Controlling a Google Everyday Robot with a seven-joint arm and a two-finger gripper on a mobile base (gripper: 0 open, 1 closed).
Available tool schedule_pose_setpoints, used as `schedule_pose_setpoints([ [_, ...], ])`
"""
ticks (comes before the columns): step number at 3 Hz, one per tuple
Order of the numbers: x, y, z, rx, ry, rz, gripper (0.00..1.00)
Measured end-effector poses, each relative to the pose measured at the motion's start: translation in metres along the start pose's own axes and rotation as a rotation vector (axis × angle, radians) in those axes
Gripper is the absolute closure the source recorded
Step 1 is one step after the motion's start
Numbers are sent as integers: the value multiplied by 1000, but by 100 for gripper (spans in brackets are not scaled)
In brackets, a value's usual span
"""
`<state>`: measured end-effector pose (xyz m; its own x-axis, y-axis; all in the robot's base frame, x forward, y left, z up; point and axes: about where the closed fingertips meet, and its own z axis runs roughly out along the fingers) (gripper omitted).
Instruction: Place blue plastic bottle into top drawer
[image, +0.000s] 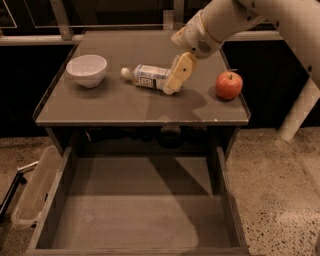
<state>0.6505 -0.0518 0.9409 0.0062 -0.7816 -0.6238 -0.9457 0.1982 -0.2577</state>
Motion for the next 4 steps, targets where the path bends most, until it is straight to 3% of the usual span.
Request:
schedule_pose_setpoints([
  [2,12,-4,41,-65,-106,72,0],
  [4,14,-24,70,-87,-109,50,0],
])
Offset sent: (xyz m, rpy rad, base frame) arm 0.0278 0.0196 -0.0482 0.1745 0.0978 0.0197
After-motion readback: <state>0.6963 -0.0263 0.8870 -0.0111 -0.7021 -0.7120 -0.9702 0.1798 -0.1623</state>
